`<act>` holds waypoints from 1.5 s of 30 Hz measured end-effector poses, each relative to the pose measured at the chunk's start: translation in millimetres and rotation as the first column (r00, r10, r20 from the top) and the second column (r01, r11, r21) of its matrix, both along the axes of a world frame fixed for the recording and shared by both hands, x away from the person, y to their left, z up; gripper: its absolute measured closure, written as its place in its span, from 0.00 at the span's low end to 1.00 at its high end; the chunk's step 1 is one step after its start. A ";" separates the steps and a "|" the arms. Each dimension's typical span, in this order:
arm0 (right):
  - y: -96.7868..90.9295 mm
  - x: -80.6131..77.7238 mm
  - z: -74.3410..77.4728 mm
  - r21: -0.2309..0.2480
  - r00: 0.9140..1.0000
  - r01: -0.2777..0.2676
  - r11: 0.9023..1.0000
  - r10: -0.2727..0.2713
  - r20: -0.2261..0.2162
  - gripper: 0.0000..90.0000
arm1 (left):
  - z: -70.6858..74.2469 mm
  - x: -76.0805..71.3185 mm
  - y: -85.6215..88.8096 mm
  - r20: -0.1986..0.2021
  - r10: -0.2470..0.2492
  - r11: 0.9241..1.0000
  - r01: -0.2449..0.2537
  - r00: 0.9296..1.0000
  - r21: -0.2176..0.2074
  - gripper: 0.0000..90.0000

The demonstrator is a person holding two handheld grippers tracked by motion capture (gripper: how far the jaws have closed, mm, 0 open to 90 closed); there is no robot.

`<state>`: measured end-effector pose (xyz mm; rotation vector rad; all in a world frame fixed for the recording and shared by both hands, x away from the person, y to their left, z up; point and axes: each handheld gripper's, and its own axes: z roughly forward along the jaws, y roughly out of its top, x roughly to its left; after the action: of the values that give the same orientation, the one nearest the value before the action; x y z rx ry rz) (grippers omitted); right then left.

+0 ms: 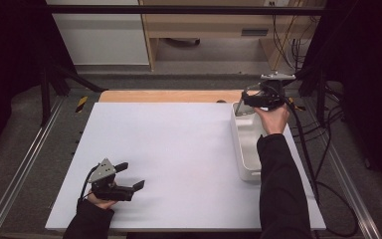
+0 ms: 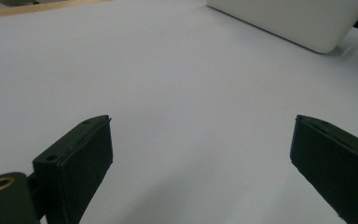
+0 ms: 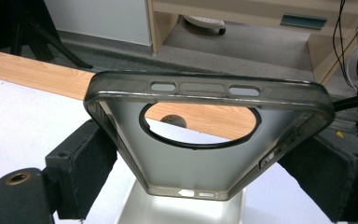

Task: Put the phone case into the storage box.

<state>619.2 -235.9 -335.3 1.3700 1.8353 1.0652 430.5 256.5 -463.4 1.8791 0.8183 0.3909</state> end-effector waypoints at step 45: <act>16.3 30.9 -36.1 -0.057 0.990 0.072 0.996 -0.079 -0.119 0.14 | -1.2 0.3 -1.4 -0.001 -0.010 1.000 0.010 1.000 0.014 0.06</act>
<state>650.1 -219.6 -371.4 1.4898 1.8681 0.9062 430.8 255.1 -464.6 1.8955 0.8082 0.3908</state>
